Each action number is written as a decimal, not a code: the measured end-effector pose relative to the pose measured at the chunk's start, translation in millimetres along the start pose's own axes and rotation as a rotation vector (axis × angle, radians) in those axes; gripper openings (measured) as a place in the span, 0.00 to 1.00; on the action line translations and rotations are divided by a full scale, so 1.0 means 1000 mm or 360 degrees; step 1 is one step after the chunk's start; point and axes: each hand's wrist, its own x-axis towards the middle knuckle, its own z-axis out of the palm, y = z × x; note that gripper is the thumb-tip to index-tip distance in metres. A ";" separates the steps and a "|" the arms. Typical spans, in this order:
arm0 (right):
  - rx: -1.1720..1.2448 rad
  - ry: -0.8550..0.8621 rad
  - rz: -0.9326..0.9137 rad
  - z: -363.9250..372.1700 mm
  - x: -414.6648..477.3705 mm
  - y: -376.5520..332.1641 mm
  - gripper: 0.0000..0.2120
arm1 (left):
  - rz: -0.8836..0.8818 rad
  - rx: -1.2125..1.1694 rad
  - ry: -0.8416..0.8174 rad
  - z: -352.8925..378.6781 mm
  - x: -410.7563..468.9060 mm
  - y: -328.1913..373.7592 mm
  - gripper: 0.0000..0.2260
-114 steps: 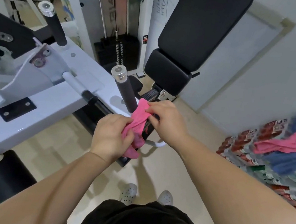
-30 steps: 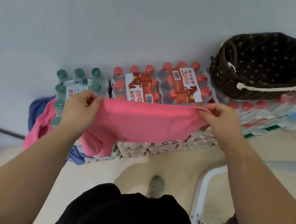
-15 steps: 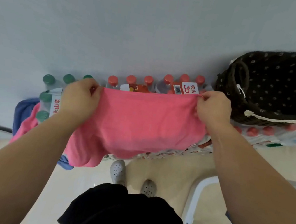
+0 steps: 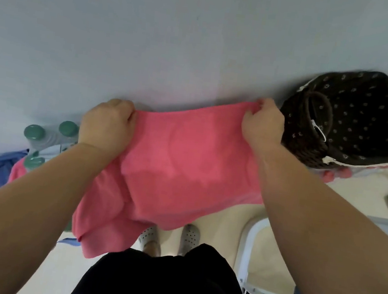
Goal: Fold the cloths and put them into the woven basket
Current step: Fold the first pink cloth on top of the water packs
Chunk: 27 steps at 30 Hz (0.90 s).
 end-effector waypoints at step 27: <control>-0.0855 -0.0636 -0.0902 0.040 -0.010 0.039 0.42 | -0.0830 0.0297 -0.0219 -0.025 -0.154 0.034 0.20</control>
